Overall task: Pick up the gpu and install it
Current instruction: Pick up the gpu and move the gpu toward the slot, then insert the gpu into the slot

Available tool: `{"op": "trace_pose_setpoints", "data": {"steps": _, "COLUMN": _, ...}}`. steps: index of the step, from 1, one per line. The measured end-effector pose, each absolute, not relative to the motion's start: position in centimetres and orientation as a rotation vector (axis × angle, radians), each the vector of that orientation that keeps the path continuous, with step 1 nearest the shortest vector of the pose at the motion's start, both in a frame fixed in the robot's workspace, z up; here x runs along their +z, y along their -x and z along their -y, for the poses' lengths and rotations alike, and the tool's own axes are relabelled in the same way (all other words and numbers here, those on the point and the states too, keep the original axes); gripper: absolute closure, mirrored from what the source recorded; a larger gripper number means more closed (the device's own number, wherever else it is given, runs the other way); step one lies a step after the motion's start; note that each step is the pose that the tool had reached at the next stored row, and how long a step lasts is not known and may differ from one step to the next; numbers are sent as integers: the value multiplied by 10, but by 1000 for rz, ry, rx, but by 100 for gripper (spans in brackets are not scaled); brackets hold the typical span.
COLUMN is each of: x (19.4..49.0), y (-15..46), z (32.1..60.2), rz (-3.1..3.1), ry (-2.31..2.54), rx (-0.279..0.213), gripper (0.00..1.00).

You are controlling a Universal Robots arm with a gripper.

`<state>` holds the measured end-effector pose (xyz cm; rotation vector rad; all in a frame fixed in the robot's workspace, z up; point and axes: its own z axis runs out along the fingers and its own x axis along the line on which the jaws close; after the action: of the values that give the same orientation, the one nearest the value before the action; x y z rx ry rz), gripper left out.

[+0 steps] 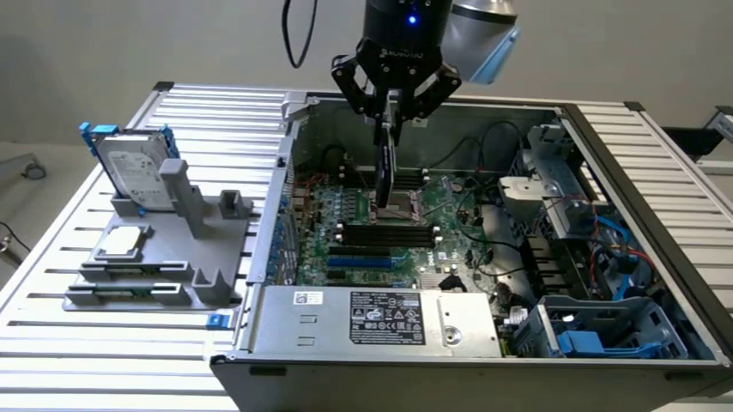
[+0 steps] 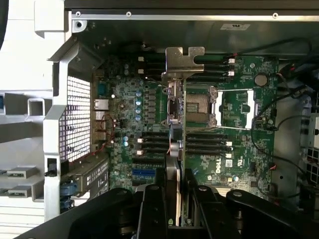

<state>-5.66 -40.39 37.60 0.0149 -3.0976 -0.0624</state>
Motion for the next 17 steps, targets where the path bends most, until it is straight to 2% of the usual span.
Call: {"op": "trace_pose_setpoints", "data": {"steps": 17, "x": 376, "y": 56, "z": 404, "rz": 3098, "ry": -16, "rx": -63, "gripper": 74}}
